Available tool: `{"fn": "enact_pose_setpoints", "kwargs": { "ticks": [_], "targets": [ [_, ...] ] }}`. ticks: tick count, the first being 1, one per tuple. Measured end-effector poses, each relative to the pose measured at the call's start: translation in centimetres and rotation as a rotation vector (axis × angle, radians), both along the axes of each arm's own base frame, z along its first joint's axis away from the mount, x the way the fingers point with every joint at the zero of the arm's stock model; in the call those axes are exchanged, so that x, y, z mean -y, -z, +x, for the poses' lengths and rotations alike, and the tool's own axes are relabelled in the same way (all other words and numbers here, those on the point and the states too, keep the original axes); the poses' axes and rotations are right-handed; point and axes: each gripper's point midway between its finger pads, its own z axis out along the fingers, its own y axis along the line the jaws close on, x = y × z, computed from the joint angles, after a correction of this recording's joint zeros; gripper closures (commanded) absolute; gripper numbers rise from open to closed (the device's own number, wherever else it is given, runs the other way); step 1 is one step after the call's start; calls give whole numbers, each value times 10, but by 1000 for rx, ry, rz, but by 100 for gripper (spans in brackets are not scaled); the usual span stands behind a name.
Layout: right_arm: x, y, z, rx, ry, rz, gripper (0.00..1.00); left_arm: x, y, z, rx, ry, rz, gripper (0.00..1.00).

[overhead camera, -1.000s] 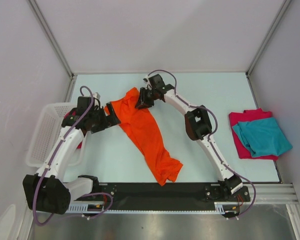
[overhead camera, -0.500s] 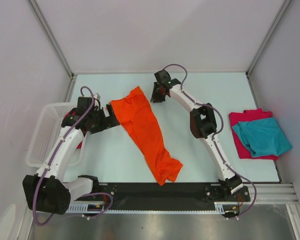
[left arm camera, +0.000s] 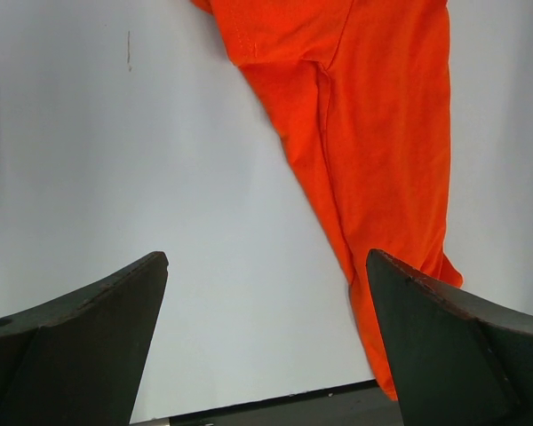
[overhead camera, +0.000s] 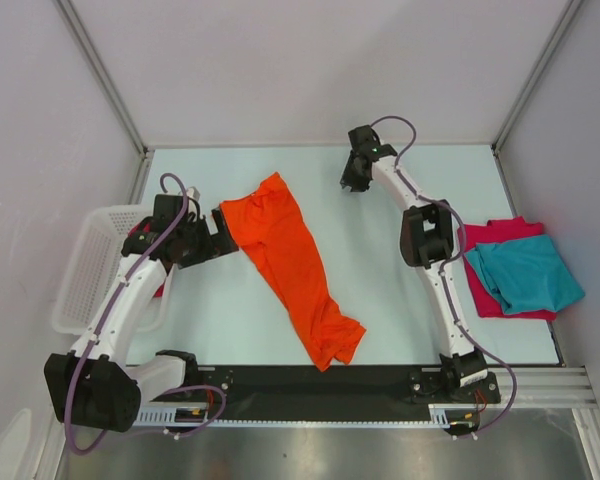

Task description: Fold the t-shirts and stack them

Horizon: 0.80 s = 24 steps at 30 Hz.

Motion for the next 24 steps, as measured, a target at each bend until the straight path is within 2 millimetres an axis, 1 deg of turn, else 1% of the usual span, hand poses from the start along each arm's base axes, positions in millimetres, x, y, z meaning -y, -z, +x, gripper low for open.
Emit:
{"fn": "enact_pose_setpoints", "kwargs": {
  "ticks": [1,5,7,10,12,15,20,24],
  "targets": [
    [-5,-1,-3,0,-16,-2,65,0,0,0,2,0,-1,0],
    [-44,-1,-22,-25,-125,32,63,1,-1,2,10,2,-5,0],
    [-66,-1,-33,-42,-186,93,63,1,1,2,9,3,-7,0],
    [-102,-3,-52,-84,-285,228,63,1,3,2,7,3,-6,0],
    [-119,-3,-63,-125,-332,321,63,1,4,1,5,3,-6,0],
    [-141,-4,-73,-160,-391,443,62,1,5,1,5,3,-6,0],
    [-163,-5,-83,-197,-447,578,63,1,6,2,3,4,-6,0],
    [-180,-5,-94,-221,-488,639,63,1,6,3,3,4,-6,0]
  ]
}}
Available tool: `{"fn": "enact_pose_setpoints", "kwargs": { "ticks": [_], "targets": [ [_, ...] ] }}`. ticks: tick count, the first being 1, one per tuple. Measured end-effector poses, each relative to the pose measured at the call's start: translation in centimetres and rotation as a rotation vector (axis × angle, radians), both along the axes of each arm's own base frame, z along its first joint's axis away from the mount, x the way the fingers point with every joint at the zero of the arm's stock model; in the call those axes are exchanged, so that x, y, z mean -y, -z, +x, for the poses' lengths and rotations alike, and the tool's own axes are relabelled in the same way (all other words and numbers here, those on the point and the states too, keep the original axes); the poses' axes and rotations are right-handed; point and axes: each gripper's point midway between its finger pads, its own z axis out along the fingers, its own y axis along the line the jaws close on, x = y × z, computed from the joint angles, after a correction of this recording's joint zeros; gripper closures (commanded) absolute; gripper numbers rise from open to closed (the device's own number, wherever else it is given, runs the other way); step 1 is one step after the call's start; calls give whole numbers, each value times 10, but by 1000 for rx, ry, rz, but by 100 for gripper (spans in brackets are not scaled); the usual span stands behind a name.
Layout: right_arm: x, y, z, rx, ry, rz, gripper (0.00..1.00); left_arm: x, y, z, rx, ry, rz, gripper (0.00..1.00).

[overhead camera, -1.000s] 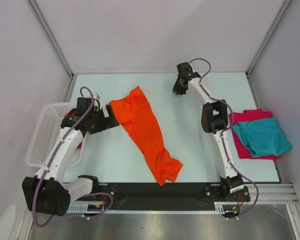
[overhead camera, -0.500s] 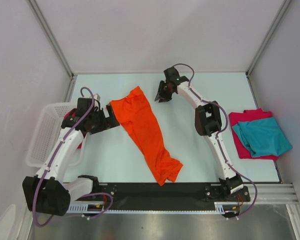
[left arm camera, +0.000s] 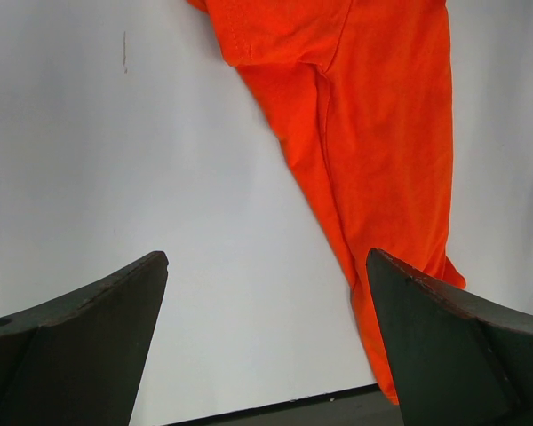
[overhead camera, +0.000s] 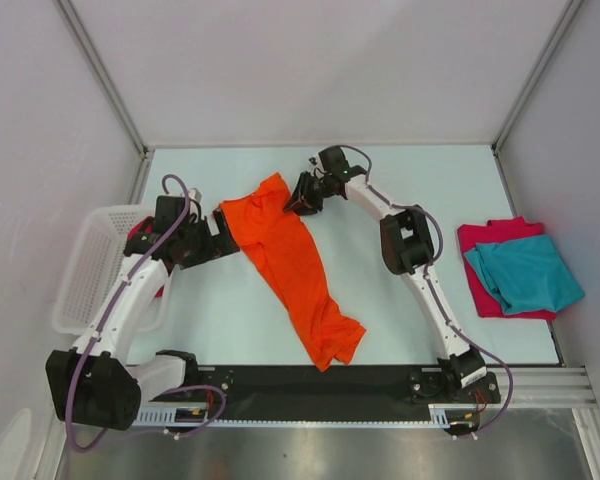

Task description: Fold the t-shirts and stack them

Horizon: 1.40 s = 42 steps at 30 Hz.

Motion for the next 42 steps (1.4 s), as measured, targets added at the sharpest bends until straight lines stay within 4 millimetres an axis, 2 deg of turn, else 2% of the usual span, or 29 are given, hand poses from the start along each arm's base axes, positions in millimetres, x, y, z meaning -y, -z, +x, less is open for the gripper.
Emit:
{"fn": "enact_pose_setpoints", "kwargs": {
  "ticks": [2,4,9,14,19,27,30,31,32,33,38,42],
  "targets": [
    [-8,-1,-6,-5,-20,16,78,0,0,0,-1,0,0,0],
    [-13,0,-11,-6,-34,16,100,0,0,0,-1,0,0,1],
    [-13,10,-14,-12,-28,-11,100,0,0,0,-1,0,1,0],
    [2,10,4,67,51,-121,100,0,0,0,0,0,2,0],
    [35,9,37,138,180,-246,100,-1,-1,0,5,-1,1,0],
    [135,7,96,195,451,-432,100,-3,-6,-2,21,1,5,0],
    [161,5,107,190,487,-447,88,-3,-5,-2,20,0,5,0],
    [167,5,108,186,489,-445,82,-3,-5,-2,21,0,5,0],
    [172,5,110,181,489,-440,70,-3,-5,-2,20,0,4,0],
    [174,4,110,178,485,-434,66,-3,-6,-2,21,0,4,0],
    [173,0,108,206,452,-414,59,-2,-6,-2,20,5,-2,0],
    [179,-4,96,208,432,-461,58,1,-5,-3,17,14,-13,1]
  ]
}}
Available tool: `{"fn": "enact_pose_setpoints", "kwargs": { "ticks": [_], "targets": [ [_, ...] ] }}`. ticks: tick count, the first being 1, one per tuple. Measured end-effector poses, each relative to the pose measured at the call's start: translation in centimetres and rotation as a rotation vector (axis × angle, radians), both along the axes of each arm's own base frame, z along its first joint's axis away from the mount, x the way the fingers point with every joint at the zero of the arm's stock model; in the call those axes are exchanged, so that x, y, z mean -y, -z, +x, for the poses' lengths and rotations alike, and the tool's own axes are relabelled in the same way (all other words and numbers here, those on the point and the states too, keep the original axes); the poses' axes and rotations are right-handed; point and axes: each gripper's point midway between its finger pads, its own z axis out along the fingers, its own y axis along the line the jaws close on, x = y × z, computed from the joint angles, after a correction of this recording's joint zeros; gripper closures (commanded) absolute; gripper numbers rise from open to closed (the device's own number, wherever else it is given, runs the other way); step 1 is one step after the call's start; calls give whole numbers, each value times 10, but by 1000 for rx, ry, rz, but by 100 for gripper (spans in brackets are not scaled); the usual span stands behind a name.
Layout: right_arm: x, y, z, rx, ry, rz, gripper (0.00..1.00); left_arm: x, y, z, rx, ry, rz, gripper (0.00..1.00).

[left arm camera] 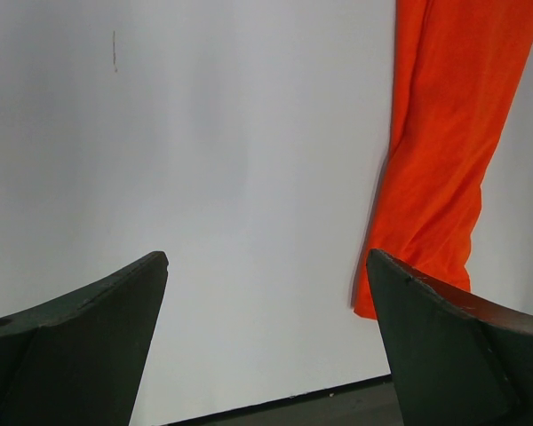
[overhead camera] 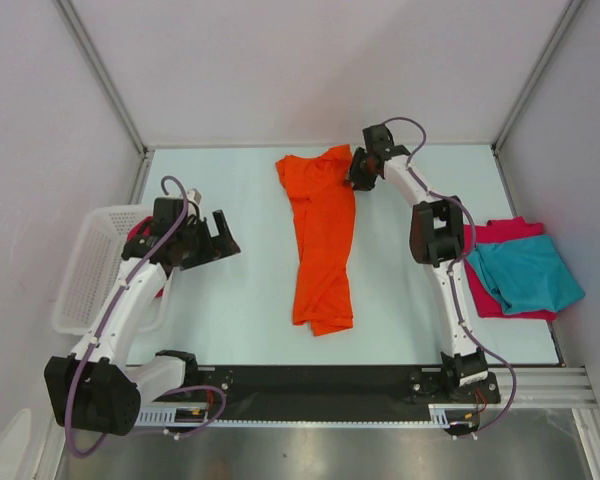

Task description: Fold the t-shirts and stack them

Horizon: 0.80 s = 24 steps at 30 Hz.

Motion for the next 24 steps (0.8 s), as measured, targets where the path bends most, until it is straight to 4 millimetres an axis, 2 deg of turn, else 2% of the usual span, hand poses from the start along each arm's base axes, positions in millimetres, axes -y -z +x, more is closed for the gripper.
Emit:
{"fn": "enact_pose_setpoints", "kwargs": {
  "ticks": [2,5,7,10,13,15,17,19,21,24],
  "targets": [
    [3,-5,-3,2,-3,-20,59,1,3,-1,-6,4,-4,0],
    [7,-17,-20,-10,-9,-48,59,2,7,-5,-17,11,-12,0],
    [15,-24,-46,-33,-9,-73,58,3,9,-6,-17,14,-17,0],
    [25,-43,-100,-49,-19,-101,58,5,11,-8,-14,21,-27,1],
    [20,-63,-149,-44,-54,-97,59,9,13,-10,-8,35,-47,0],
    [11,-67,-182,-50,-88,-89,59,12,13,-10,-5,45,-65,0],
    [-1,-59,-215,-79,-133,-93,59,16,13,-12,-2,53,-88,0],
    [-13,-42,-245,-128,-177,-105,59,19,14,-13,4,56,-104,0],
    [-24,-14,-284,-205,-231,-122,59,24,15,-15,15,63,-127,0],
    [-22,17,-329,-314,-266,-153,59,40,26,-20,8,96,-143,0]
  ]
}}
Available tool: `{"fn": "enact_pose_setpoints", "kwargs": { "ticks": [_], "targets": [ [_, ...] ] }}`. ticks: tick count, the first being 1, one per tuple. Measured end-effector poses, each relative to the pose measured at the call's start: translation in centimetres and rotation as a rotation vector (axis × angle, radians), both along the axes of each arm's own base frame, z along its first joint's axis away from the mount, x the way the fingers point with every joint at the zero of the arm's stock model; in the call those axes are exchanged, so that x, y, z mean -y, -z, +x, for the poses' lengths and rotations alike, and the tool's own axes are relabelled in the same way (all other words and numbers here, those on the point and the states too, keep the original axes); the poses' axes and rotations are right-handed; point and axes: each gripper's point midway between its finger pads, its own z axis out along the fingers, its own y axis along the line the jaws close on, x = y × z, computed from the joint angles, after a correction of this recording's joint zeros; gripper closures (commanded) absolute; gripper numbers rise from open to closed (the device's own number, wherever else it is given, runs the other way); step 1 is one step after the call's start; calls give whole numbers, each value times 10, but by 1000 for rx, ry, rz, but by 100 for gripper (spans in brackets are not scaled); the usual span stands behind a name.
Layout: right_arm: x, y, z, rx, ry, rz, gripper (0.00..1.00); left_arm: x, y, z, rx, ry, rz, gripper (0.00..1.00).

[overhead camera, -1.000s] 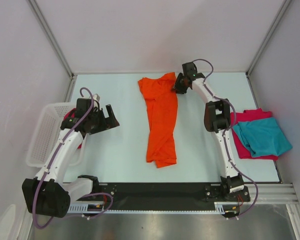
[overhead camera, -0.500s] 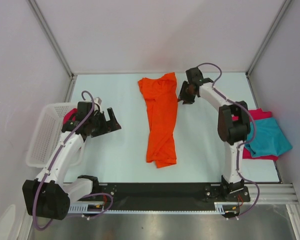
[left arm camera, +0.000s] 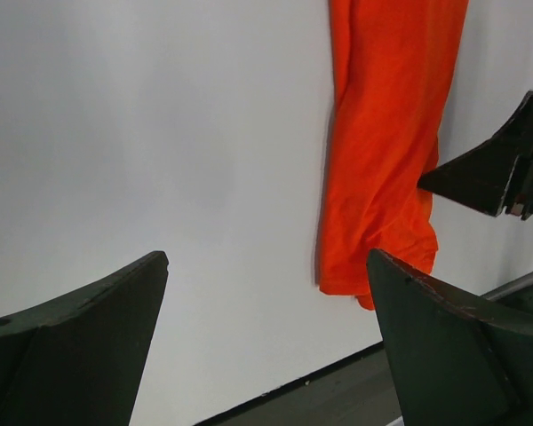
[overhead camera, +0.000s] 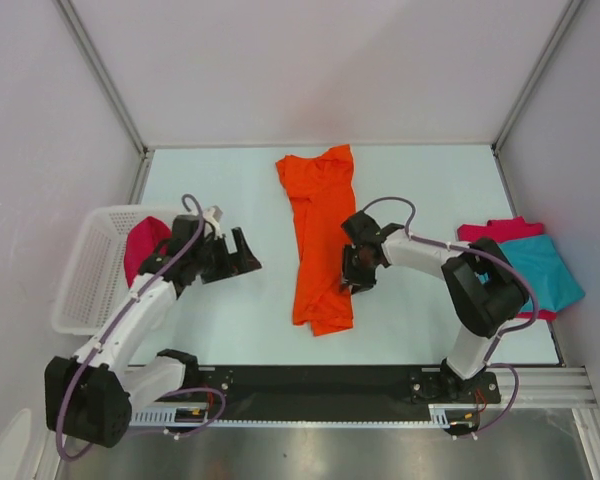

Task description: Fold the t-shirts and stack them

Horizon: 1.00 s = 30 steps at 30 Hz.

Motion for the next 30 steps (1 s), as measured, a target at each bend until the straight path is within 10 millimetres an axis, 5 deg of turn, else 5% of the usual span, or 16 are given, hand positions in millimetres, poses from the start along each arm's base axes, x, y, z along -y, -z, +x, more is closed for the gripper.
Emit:
{"fn": "enact_pose_setpoints", "kwargs": {
  "ticks": [6,11,21,30],
  "targets": [
    [2,-10,-15,12,6,15,59,73,37,-33,-92,207,-8,0],
    [9,-20,-22,43,17,30,60,109,56,-56,-142,279,5,0],
    [27,-21,-52,40,31,42,60,160,70,-110,-182,389,24,0],
    [31,-21,-57,43,35,48,61,185,78,-137,-218,416,3,1]
  ]
}}
